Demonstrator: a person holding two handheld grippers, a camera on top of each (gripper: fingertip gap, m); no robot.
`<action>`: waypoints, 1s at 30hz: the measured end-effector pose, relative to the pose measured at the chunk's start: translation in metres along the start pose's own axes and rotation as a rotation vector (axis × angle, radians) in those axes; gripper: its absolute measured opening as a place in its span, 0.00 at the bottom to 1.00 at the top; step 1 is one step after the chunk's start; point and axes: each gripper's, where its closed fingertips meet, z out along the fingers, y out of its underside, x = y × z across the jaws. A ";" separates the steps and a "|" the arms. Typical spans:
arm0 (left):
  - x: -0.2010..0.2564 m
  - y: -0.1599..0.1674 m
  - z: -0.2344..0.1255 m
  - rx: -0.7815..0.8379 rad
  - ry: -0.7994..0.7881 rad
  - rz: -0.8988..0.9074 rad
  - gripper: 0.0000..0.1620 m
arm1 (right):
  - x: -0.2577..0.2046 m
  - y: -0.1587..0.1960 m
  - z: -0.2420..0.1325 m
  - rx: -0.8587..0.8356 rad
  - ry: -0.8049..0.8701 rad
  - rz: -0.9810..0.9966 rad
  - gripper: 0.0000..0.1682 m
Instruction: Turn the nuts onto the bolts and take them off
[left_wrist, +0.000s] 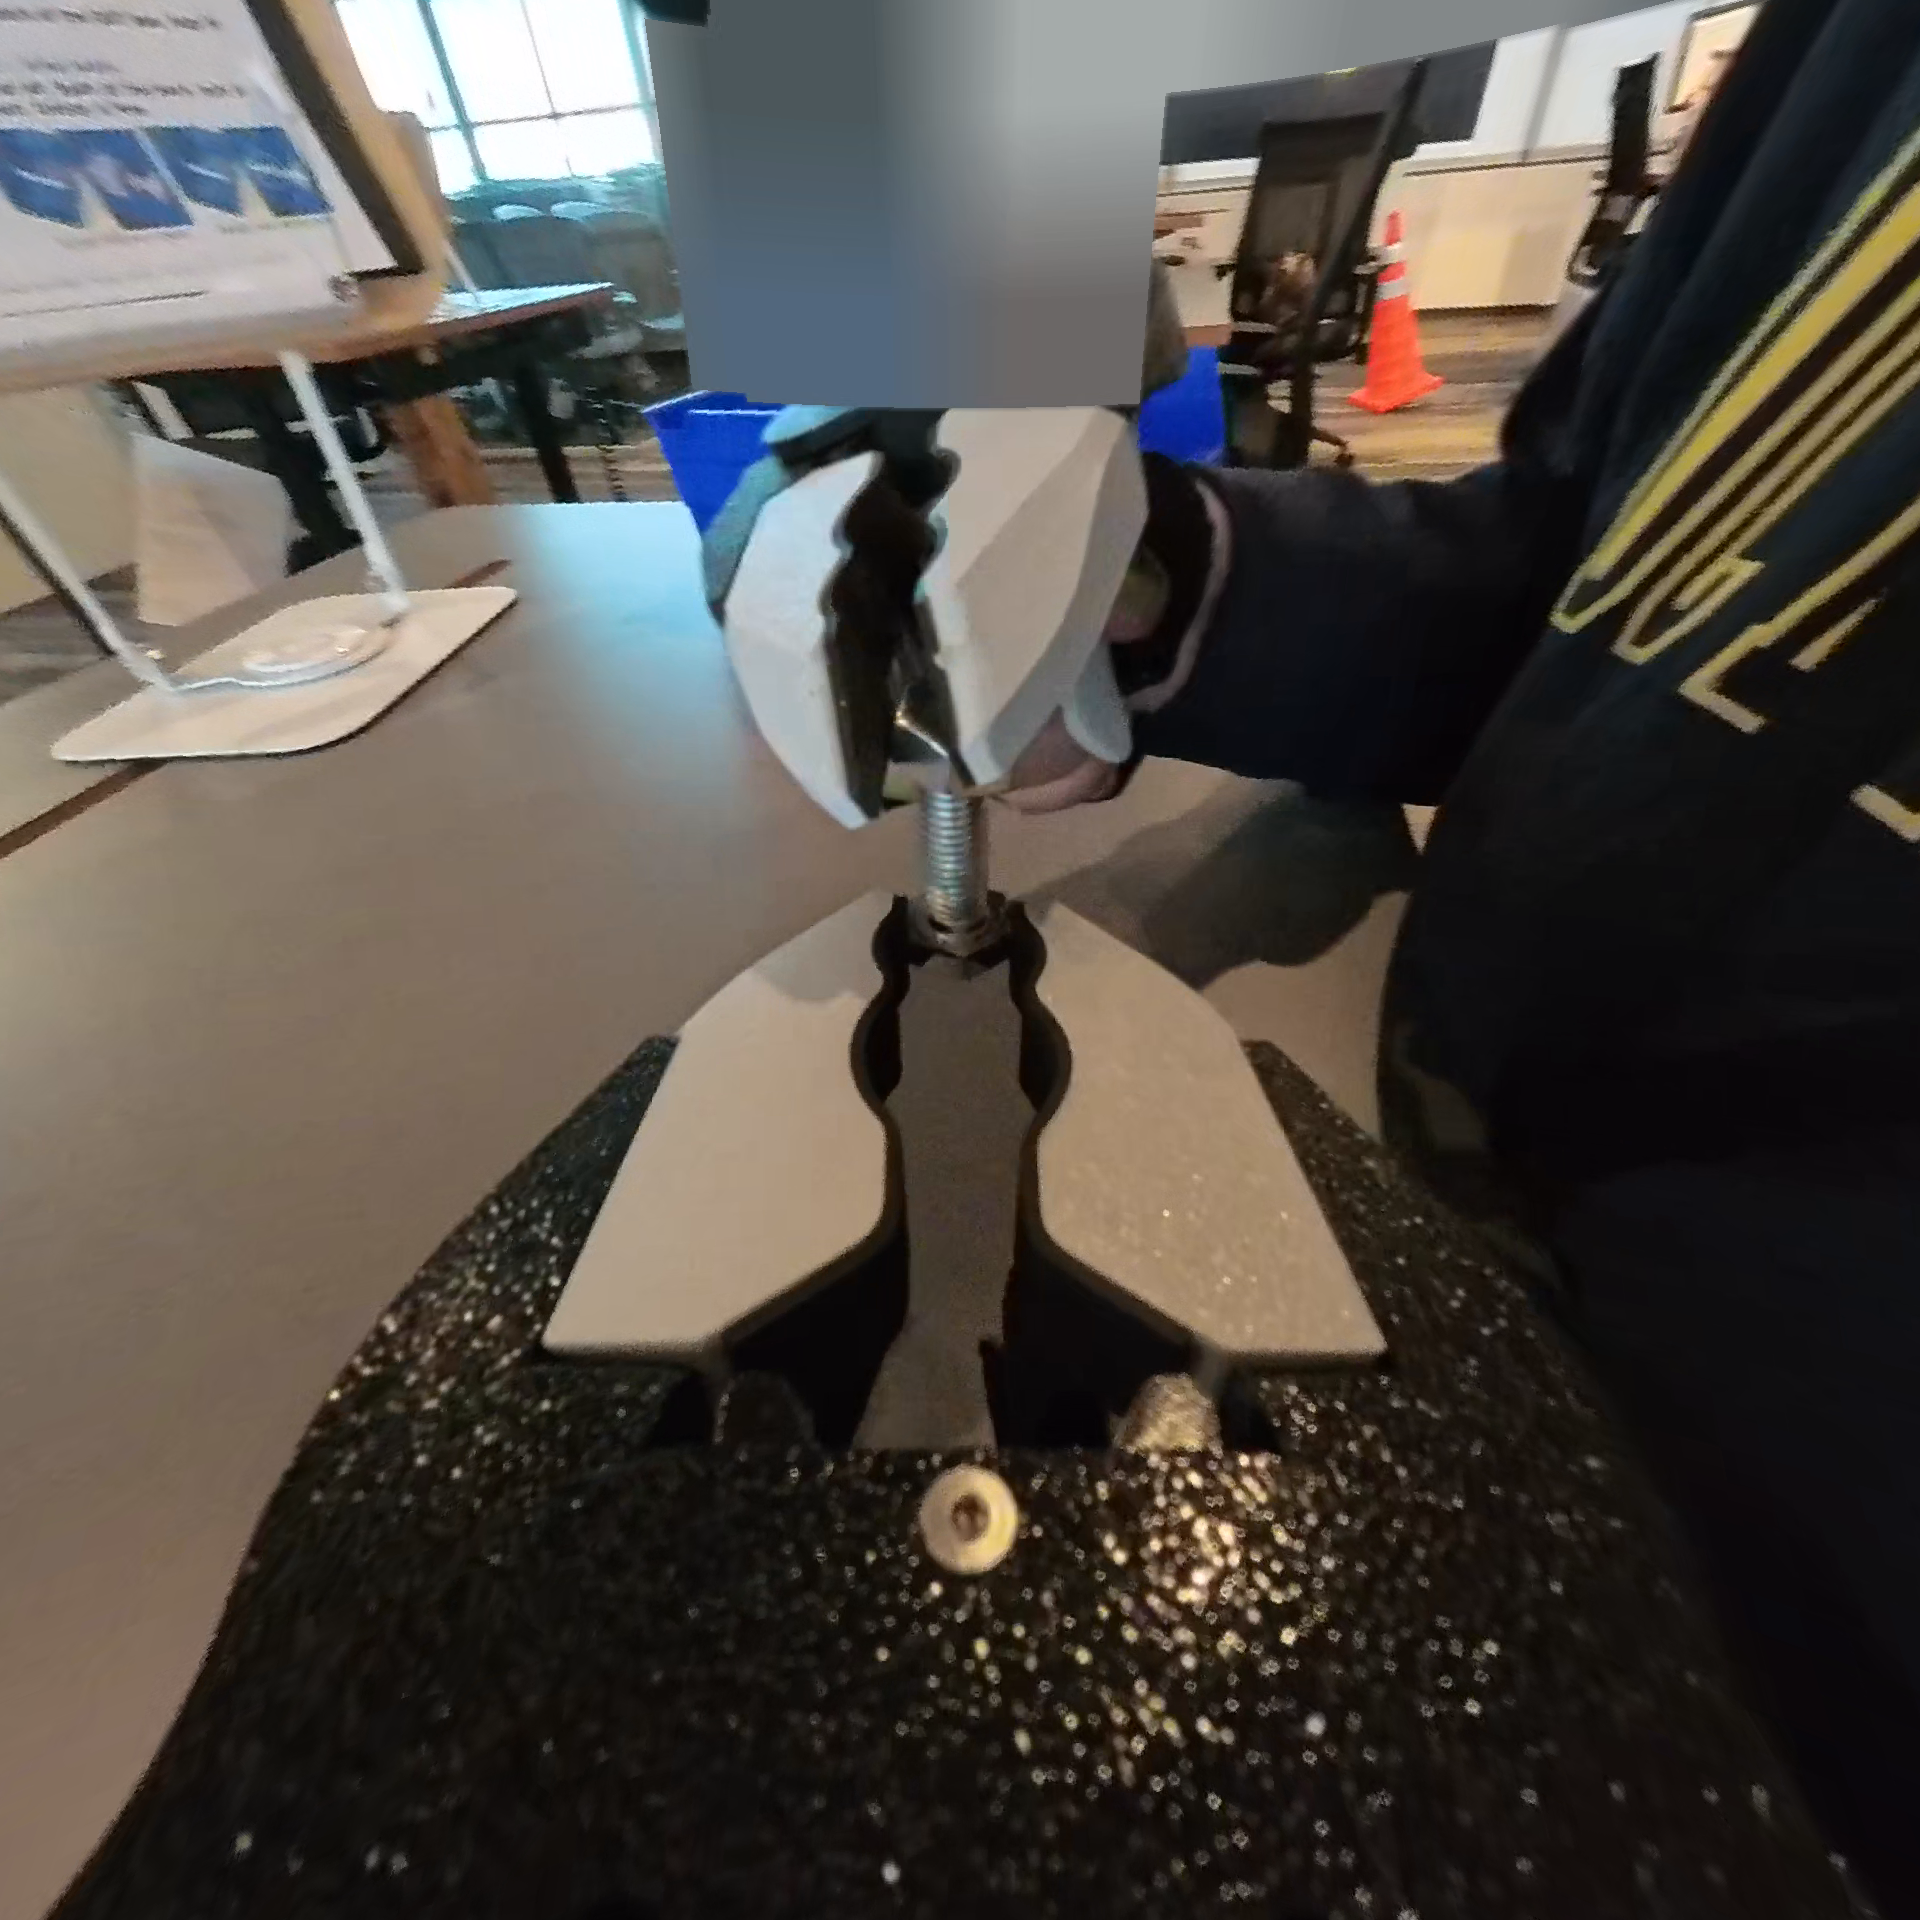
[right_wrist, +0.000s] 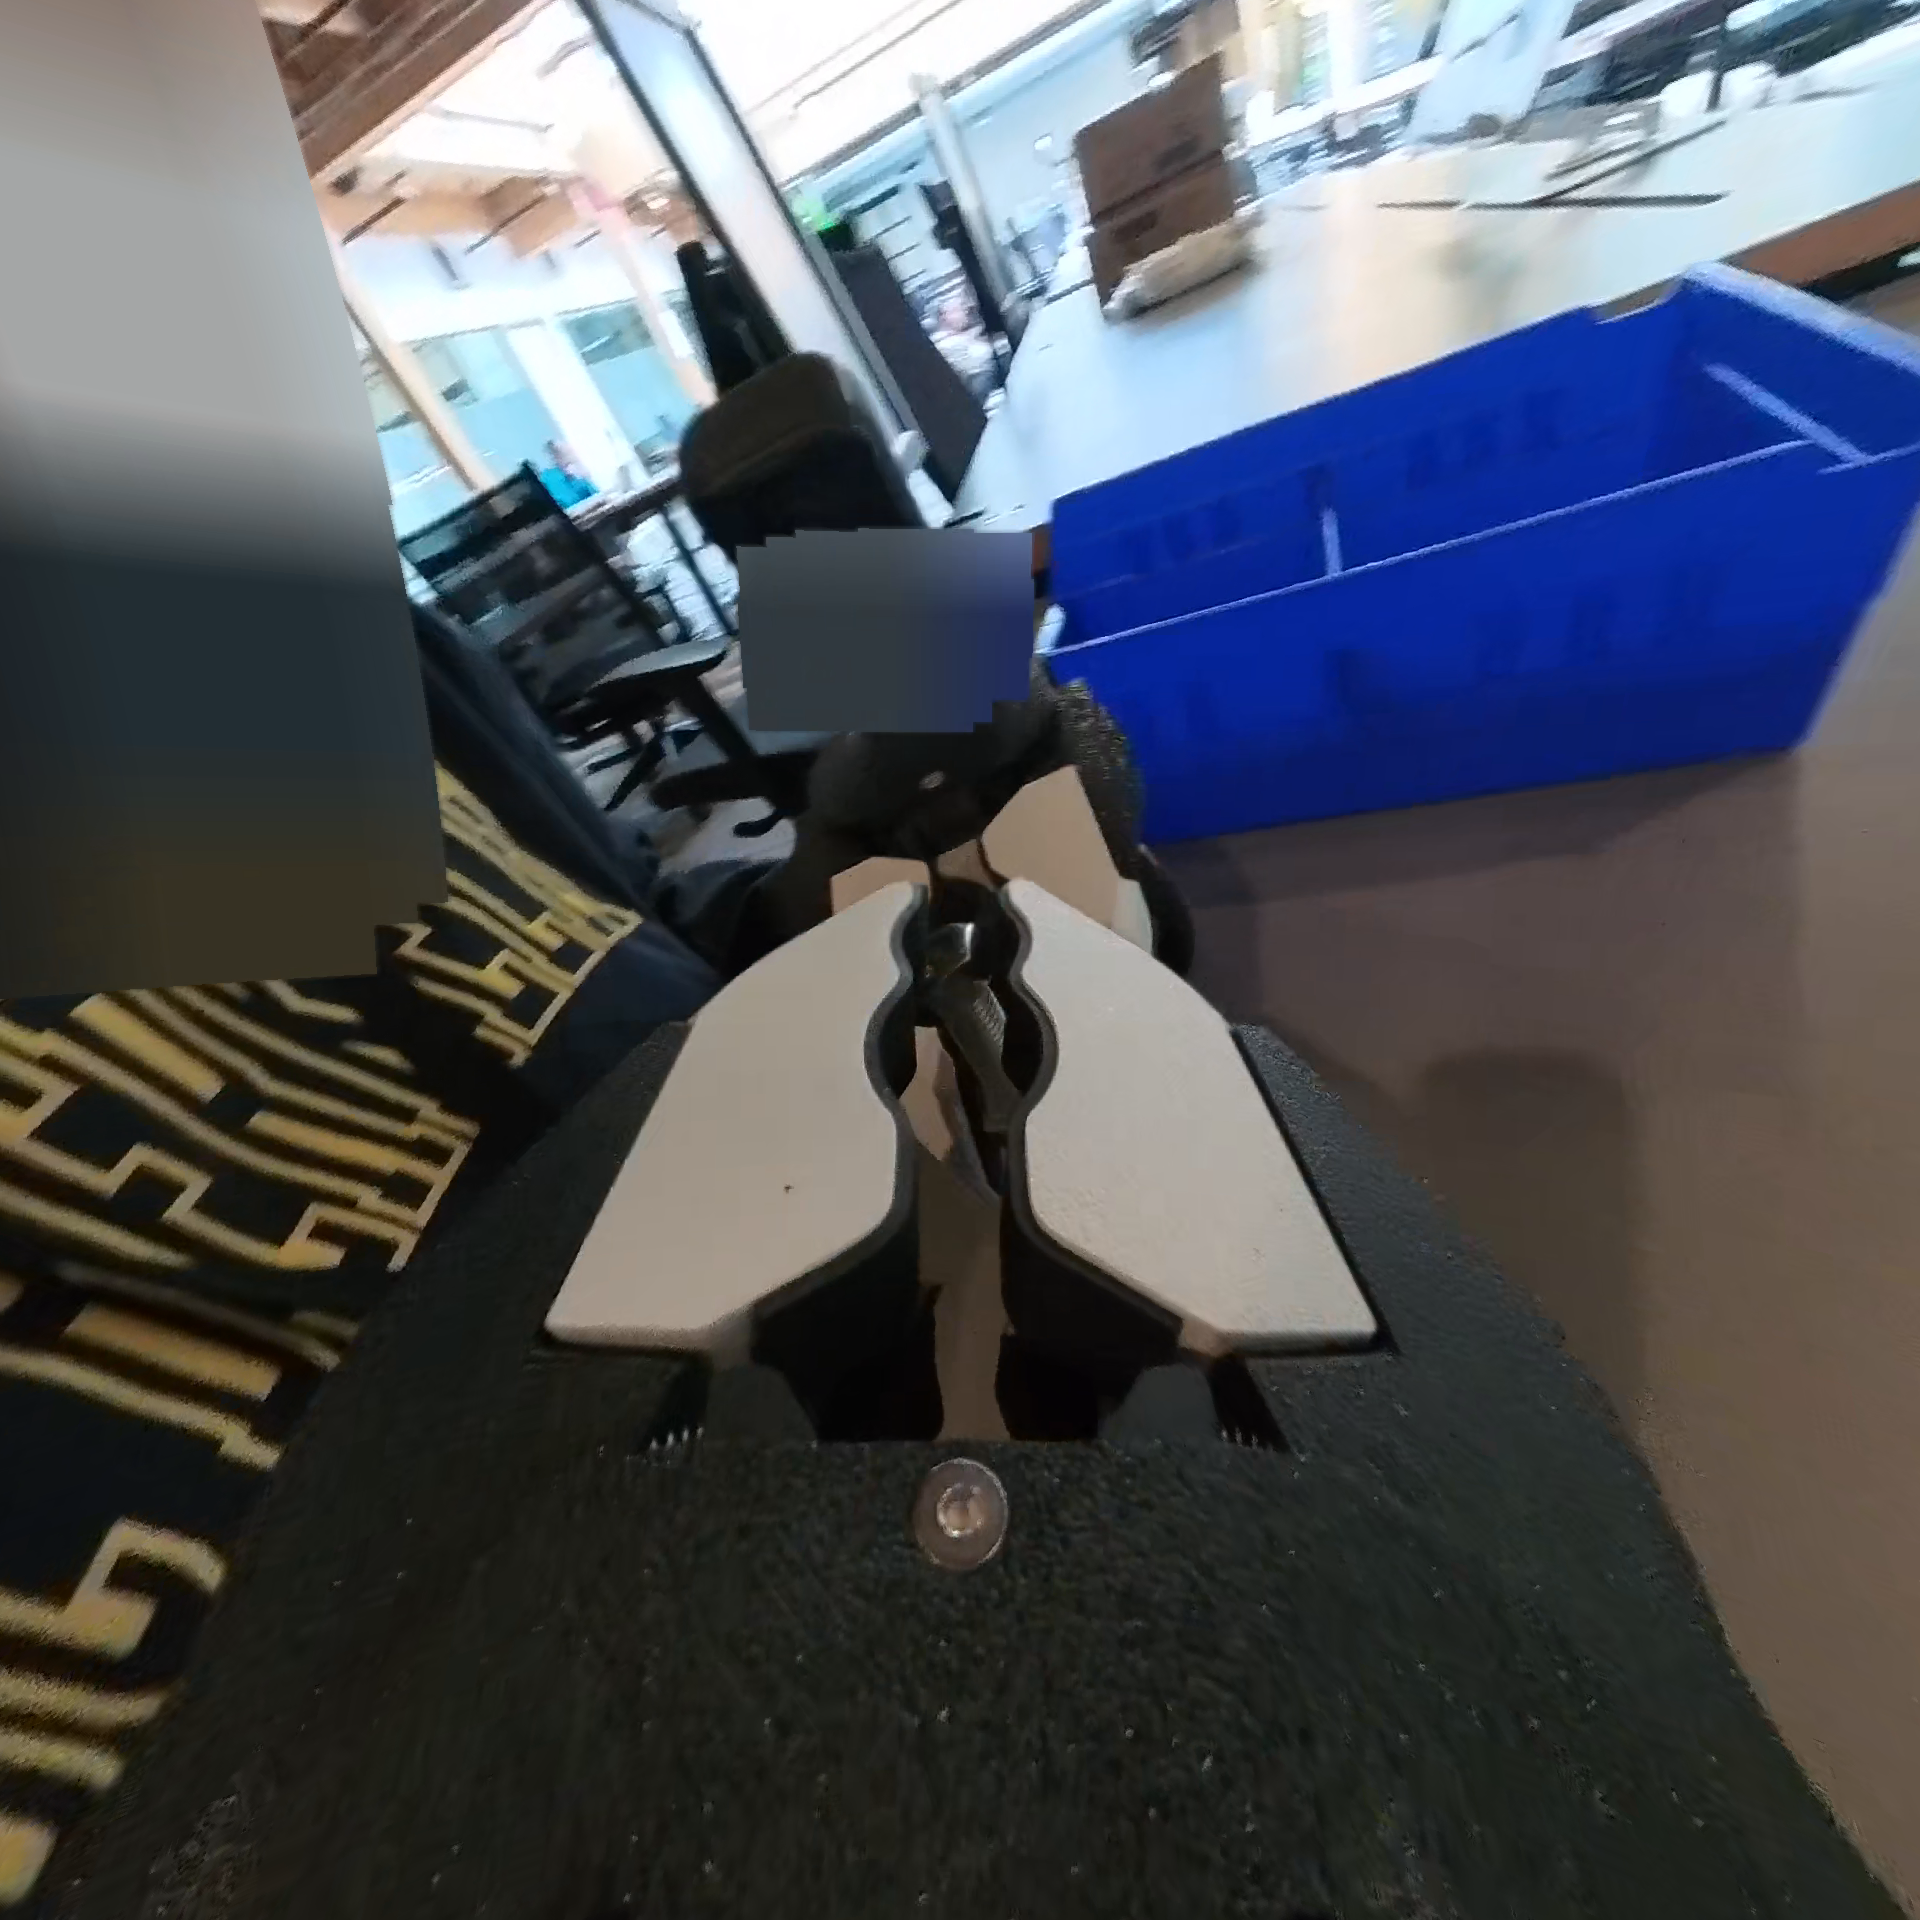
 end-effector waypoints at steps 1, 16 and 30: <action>-0.003 0.001 0.000 -0.006 -0.015 -0.006 0.11 | 0.004 -0.001 0.000 0.011 0.046 0.003 0.07; -0.006 0.010 0.001 -0.044 0.008 -0.103 0.11 | 0.013 0.001 -0.013 0.028 0.140 -0.184 0.24; 0.005 0.011 0.004 -0.048 0.089 -0.124 0.11 | 0.010 0.017 -0.006 -0.178 0.146 -0.392 0.12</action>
